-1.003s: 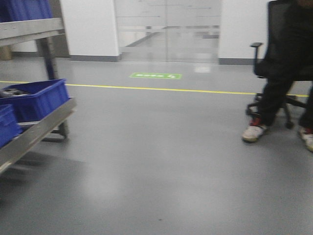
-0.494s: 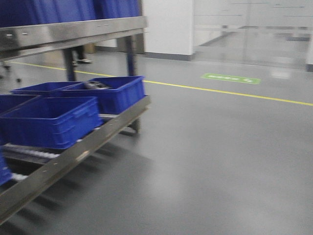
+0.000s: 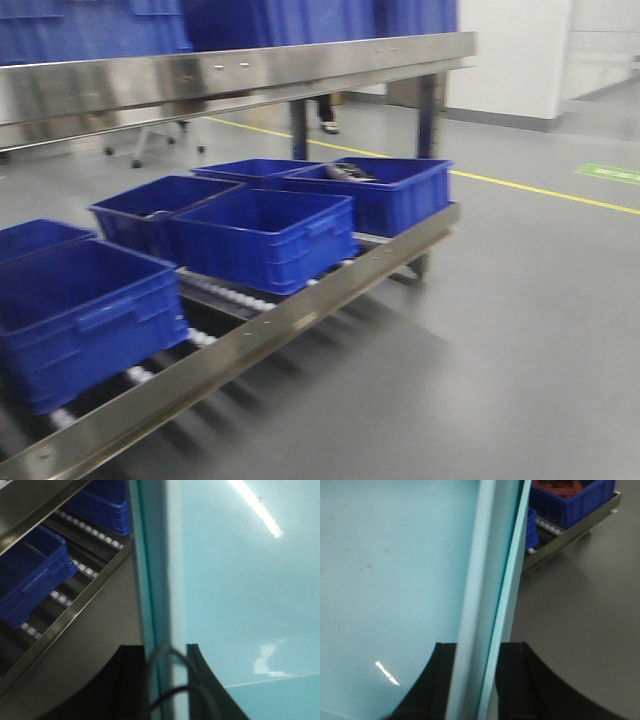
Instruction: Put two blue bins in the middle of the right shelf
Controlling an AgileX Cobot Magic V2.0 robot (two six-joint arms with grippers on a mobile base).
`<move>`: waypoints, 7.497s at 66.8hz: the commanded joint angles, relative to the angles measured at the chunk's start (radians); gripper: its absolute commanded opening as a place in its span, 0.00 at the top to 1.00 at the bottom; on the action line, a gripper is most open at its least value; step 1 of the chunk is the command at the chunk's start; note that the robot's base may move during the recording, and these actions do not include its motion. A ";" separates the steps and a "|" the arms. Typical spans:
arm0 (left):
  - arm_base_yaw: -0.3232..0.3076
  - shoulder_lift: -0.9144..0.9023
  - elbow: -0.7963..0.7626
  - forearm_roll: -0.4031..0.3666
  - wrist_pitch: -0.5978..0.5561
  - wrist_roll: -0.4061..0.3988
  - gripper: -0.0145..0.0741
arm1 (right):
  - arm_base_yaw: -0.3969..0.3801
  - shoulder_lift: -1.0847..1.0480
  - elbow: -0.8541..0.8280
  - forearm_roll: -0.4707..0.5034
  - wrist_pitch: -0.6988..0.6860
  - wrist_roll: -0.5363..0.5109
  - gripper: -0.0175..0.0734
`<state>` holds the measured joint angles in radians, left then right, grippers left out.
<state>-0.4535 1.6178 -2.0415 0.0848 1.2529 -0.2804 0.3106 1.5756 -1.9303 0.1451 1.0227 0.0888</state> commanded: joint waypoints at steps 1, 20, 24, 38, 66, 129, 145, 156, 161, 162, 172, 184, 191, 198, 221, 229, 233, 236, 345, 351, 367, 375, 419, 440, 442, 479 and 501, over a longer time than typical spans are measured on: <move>-0.001 -0.025 -0.016 0.001 -0.051 0.016 0.96 | -0.008 -0.012 -0.017 -0.025 -0.096 0.008 0.98; -0.001 -0.025 -0.016 0.001 -0.051 0.016 0.96 | -0.008 -0.012 -0.017 -0.025 -0.096 0.008 0.98; -0.001 -0.025 -0.016 0.001 -0.051 0.016 0.96 | -0.008 -0.012 -0.017 -0.025 -0.096 0.008 0.98; -0.001 -0.025 -0.016 0.001 -0.051 0.016 0.96 | -0.008 -0.012 -0.017 -0.025 -0.096 0.008 0.98; -0.001 -0.025 -0.016 0.001 -0.051 0.016 0.96 | -0.008 -0.012 -0.017 -0.025 -0.096 0.008 0.98; -0.001 -0.025 -0.016 0.001 -0.051 0.016 0.96 | -0.008 -0.012 -0.017 -0.025 -0.096 0.008 0.98; -0.001 -0.025 -0.016 0.001 -0.051 0.016 0.96 | -0.008 -0.012 -0.017 -0.025 -0.096 0.008 0.98; -0.001 -0.025 -0.016 0.001 -0.051 0.016 0.96 | -0.008 -0.012 -0.017 -0.025 -0.096 0.008 0.98; -0.001 -0.025 -0.016 0.001 -0.051 0.016 0.96 | -0.008 -0.012 -0.017 -0.025 -0.096 0.008 0.98; -0.001 -0.025 -0.016 0.001 -0.051 0.016 0.96 | -0.008 -0.012 -0.017 -0.025 -0.096 0.008 0.98; -0.001 -0.025 -0.016 0.001 -0.051 0.016 0.96 | -0.008 -0.012 -0.017 -0.025 -0.096 0.008 0.98; -0.001 -0.025 -0.016 0.001 -0.051 0.016 0.96 | -0.008 -0.012 -0.017 -0.025 -0.096 0.008 0.98; -0.001 -0.025 -0.016 0.001 -0.051 0.016 0.96 | -0.008 -0.012 -0.017 -0.025 -0.096 0.008 0.98; -0.001 -0.025 -0.016 0.001 -0.051 0.016 0.96 | -0.008 -0.012 -0.017 -0.025 -0.096 0.008 0.98; -0.001 -0.025 -0.016 0.001 -0.051 0.016 0.96 | -0.008 -0.012 -0.017 -0.025 -0.096 0.008 0.98; -0.001 -0.025 -0.016 0.001 -0.051 0.016 0.96 | -0.008 -0.012 -0.017 -0.025 -0.096 0.008 0.98; -0.001 -0.025 -0.016 0.001 -0.053 0.016 0.96 | -0.008 -0.012 -0.017 -0.025 -0.096 0.008 0.98; -0.001 -0.025 -0.016 0.001 -0.055 0.016 0.96 | -0.008 -0.012 -0.017 -0.025 -0.096 0.008 0.98; -0.001 0.077 0.217 0.059 -0.098 0.016 0.57 | -0.008 0.219 -0.017 -0.032 0.107 0.008 0.46; -0.001 0.077 0.217 0.057 -0.095 0.016 0.37 | -0.008 0.217 -0.017 -0.037 0.114 0.008 0.25; -0.001 0.029 0.212 0.046 -0.080 0.016 0.16 | -0.008 0.155 -0.017 -0.043 0.108 0.008 0.22; -0.001 -0.036 0.212 0.046 -0.078 0.016 0.19 | -0.008 0.099 -0.017 -0.063 0.101 0.008 0.30; 0.001 -0.574 0.742 0.187 -0.403 0.010 0.96 | -0.008 -0.255 0.306 -0.229 -0.005 0.008 0.99; 0.001 -0.971 1.293 0.187 -0.778 0.006 0.96 | -0.008 -0.660 1.033 -0.232 -0.444 0.008 0.99; 0.001 -1.010 1.330 0.187 -0.792 0.006 0.96 | -0.008 -0.719 1.099 -0.234 -0.496 0.008 0.99; 0.001 -1.418 1.510 0.203 -0.849 0.006 0.96 | -0.008 -1.556 1.503 -0.254 -0.669 0.008 0.99; 0.001 -1.418 1.510 0.203 -0.849 0.006 0.96 | -0.008 -1.567 1.503 -0.254 -0.669 0.008 0.99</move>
<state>-0.4513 0.2051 -0.5350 0.2845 0.4272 -0.2714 0.3066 0.0147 -0.4329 -0.1004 0.3731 0.0961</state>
